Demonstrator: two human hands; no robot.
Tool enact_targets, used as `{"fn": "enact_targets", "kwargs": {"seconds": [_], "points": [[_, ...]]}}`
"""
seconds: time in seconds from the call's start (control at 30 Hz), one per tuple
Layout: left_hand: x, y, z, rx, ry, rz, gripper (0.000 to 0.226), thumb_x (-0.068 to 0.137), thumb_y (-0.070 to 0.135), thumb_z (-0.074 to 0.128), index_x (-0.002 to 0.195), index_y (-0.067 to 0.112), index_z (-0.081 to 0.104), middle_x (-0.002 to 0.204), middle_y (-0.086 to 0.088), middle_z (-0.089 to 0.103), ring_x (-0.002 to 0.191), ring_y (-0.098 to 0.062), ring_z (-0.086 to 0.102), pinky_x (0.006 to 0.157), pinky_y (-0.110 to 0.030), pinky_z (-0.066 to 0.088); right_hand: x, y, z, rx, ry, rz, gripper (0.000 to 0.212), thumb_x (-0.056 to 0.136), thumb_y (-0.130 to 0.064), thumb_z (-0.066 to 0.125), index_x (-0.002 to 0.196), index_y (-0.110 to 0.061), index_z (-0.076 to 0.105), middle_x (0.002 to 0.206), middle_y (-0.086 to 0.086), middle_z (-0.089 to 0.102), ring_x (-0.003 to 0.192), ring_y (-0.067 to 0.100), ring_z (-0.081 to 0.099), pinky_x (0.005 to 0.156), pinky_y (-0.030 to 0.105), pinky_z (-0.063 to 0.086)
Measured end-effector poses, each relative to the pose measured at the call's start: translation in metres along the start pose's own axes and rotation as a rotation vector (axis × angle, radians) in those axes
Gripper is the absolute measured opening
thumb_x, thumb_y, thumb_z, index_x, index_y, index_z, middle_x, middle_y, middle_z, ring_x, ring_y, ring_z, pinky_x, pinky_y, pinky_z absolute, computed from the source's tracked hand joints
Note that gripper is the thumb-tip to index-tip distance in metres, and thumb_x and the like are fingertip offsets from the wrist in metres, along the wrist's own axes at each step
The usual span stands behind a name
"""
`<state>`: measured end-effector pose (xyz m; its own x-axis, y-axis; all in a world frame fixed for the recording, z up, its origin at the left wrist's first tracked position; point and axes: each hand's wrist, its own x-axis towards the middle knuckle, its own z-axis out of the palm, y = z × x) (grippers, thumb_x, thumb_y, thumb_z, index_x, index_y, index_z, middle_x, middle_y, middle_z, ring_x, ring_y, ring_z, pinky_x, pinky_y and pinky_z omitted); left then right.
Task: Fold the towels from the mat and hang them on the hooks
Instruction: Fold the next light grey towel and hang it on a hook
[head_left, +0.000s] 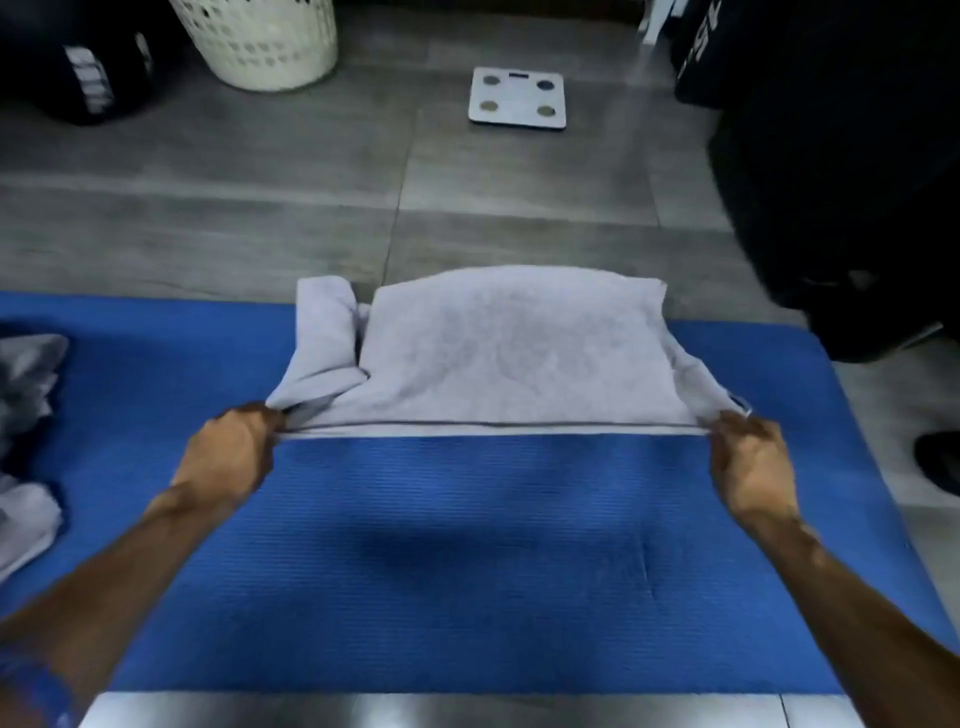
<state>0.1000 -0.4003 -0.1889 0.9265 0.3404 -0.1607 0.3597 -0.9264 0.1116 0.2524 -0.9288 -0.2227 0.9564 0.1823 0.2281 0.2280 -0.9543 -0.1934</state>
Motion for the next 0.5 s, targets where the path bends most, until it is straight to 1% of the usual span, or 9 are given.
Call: {"fn": "enact_targets", "kwargs": {"seconds": [0.07, 0.17, 0.2, 0.23, 0.27, 0.3, 0.33, 0.4, 0.5], "points": [[-0.022, 0.002, 0.046, 0.021, -0.069, -0.044, 0.012, 0.085, 0.010, 0.056, 0.088, 0.017, 0.066, 0.088, -0.014, 0.067, 0.080, -0.038, 0.063, 0.066, -0.039, 0.049, -0.044, 0.018, 0.041, -0.076, -0.097, -0.028, 0.027, 0.082, -0.001, 0.045, 0.094, -0.003, 0.069, 0.088, 0.017, 0.068, 0.077, 0.043, 0.058, 0.072, 0.044, 0.053], [-0.049, 0.000, 0.096, 0.093, -0.122, -0.063, 0.014, 0.086, 0.014, 0.053, 0.087, 0.024, 0.064, 0.089, -0.004, 0.065, 0.083, -0.029, 0.062, 0.065, -0.038, 0.052, -0.097, 0.042, 0.080, -0.154, -0.268, -0.043, 0.039, 0.078, -0.009, 0.040, 0.104, -0.006, 0.069, 0.101, 0.012, 0.066, 0.085, 0.039, 0.059, 0.075, 0.046, 0.050], [-0.056, -0.001, 0.107, 0.106, -0.144, -0.064, 0.016, 0.086, 0.013, 0.052, 0.088, 0.025, 0.063, 0.090, -0.002, 0.065, 0.085, -0.026, 0.062, 0.066, -0.038, 0.052, -0.109, 0.046, 0.086, -0.182, -0.300, -0.033, 0.038, 0.078, -0.012, 0.042, 0.104, -0.007, 0.069, 0.105, 0.010, 0.065, 0.086, 0.039, 0.059, 0.074, 0.046, 0.050], [-0.062, -0.003, 0.115, 0.116, -0.167, -0.061, 0.018, 0.085, 0.013, 0.051, 0.089, 0.026, 0.063, 0.091, 0.000, 0.064, 0.087, -0.024, 0.062, 0.066, -0.038, 0.052, -0.118, 0.044, 0.085, -0.204, -0.319, -0.005, 0.031, 0.079, -0.012, 0.051, 0.103, -0.009, 0.070, 0.107, 0.010, 0.065, 0.086, 0.039, 0.058, 0.072, 0.046, 0.051], [-0.067, -0.006, 0.122, 0.134, -0.186, -0.051, 0.021, 0.084, 0.012, 0.051, 0.092, 0.028, 0.062, 0.093, 0.001, 0.064, 0.088, -0.022, 0.061, 0.068, -0.037, 0.052, -0.126, 0.045, 0.086, -0.214, -0.316, 0.012, 0.025, 0.077, -0.009, 0.063, 0.100, -0.011, 0.072, 0.107, 0.009, 0.066, 0.084, 0.040, 0.057, 0.070, 0.045, 0.051], [-0.073, -0.009, 0.128, 0.162, -0.206, -0.037, 0.023, 0.083, 0.012, 0.051, 0.095, 0.029, 0.062, 0.096, 0.003, 0.063, 0.090, -0.021, 0.061, 0.069, -0.037, 0.052, -0.133, 0.043, 0.085, -0.225, -0.320, 0.022, 0.027, 0.072, -0.006, 0.072, 0.098, -0.013, 0.073, 0.105, 0.009, 0.067, 0.083, 0.040, 0.057, 0.068, 0.046, 0.051], [-0.079, -0.011, 0.132, 0.188, -0.222, -0.027, 0.025, 0.082, 0.011, 0.052, 0.098, 0.029, 0.062, 0.099, 0.004, 0.063, 0.093, -0.020, 0.060, 0.071, -0.037, 0.052, -0.139, 0.042, 0.084, -0.241, -0.327, 0.022, 0.031, 0.069, -0.004, 0.077, 0.098, -0.014, 0.073, 0.103, 0.009, 0.067, 0.082, 0.040, 0.056, 0.067, 0.046, 0.050], [-0.089, -0.014, 0.138, 0.235, -0.249, -0.017, 0.028, 0.082, 0.012, 0.054, 0.106, 0.026, 0.060, 0.102, 0.004, 0.062, 0.096, -0.019, 0.059, 0.073, -0.036, 0.052, -0.143, 0.042, 0.081, -0.270, -0.347, 0.008, 0.032, 0.068, -0.005, 0.079, 0.098, -0.016, 0.074, 0.100, 0.009, 0.067, 0.080, 0.040, 0.057, 0.067, 0.046, 0.049], [-0.103, -0.013, 0.142, 0.280, -0.275, -0.036, 0.034, 0.087, 0.015, 0.050, 0.119, 0.027, 0.055, 0.108, 0.005, 0.062, 0.098, -0.017, 0.059, 0.077, -0.033, 0.053, -0.148, 0.040, 0.080, -0.301, -0.372, 0.012, 0.022, 0.070, -0.009, 0.077, 0.090, -0.017, 0.074, 0.092, 0.008, 0.067, 0.079, 0.038, 0.058, 0.067, 0.045, 0.049]]}}
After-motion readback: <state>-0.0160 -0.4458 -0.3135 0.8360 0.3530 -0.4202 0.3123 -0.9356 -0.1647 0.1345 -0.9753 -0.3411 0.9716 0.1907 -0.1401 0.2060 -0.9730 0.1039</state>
